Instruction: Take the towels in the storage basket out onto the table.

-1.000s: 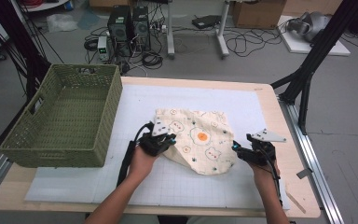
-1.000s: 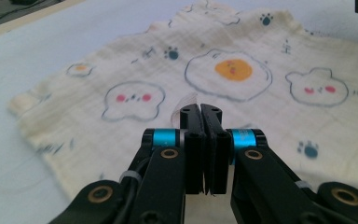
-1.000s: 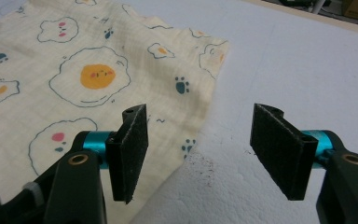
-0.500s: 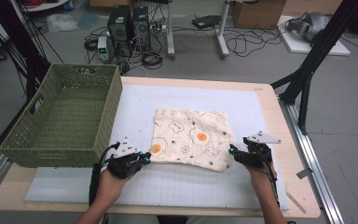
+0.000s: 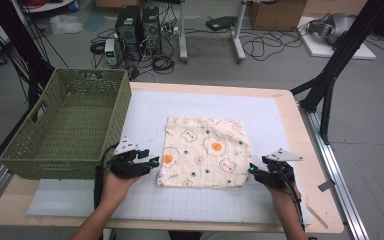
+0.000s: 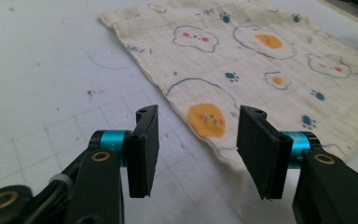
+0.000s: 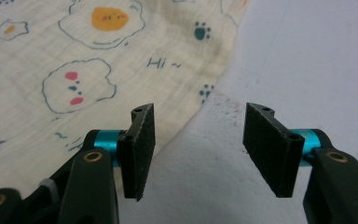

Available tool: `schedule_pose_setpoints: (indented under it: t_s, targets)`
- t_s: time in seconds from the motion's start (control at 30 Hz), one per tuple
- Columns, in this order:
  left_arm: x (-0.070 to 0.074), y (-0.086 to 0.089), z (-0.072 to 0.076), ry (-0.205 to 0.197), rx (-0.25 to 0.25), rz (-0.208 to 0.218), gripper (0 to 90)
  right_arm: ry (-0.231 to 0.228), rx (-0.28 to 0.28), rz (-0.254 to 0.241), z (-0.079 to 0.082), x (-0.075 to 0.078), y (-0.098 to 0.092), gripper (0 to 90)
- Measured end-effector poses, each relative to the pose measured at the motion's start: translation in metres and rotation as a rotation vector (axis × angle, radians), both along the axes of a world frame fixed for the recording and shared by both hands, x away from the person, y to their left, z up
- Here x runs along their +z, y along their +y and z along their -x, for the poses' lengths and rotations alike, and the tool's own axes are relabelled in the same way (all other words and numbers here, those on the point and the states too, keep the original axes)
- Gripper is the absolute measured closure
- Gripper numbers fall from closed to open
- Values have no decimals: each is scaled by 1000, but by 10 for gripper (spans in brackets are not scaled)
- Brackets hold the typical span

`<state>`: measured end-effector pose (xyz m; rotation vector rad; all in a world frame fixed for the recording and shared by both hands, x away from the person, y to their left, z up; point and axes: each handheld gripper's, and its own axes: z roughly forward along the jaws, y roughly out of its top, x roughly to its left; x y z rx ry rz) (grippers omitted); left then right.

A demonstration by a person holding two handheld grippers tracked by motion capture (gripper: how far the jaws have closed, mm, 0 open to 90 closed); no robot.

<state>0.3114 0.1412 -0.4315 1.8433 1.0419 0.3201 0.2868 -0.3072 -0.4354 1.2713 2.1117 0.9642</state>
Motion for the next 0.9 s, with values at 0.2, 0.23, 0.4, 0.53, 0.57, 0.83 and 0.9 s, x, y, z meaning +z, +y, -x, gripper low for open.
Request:
schedule_pose_setpoints:
  t_s: [0.2,0.23,0.4,0.53,0.57,0.83,0.9]
  targets:
    - [-16,-22,-25,18,-12,-82,487,50,17,8,0,-7,8,430]
    - [-17,-25,-26,16,-14,-98,485,53,21,7,-1,-8,10,429]
    - [-19,-39,-25,-11,-51,-196,477,62,35,19,-3,-11,24,433]
    - [-19,-46,-19,-64,-133,-246,734,62,54,-26,-3,-14,34,453]
    - [-19,-48,-18,-69,-137,-257,838,64,54,-47,-2,-15,34,469]
    - [-15,-31,-13,-36,-97,-260,871,97,121,19,10,-7,35,874]
    - [-15,-21,-11,-6,-100,-228,871,115,134,20,15,-3,34,874]
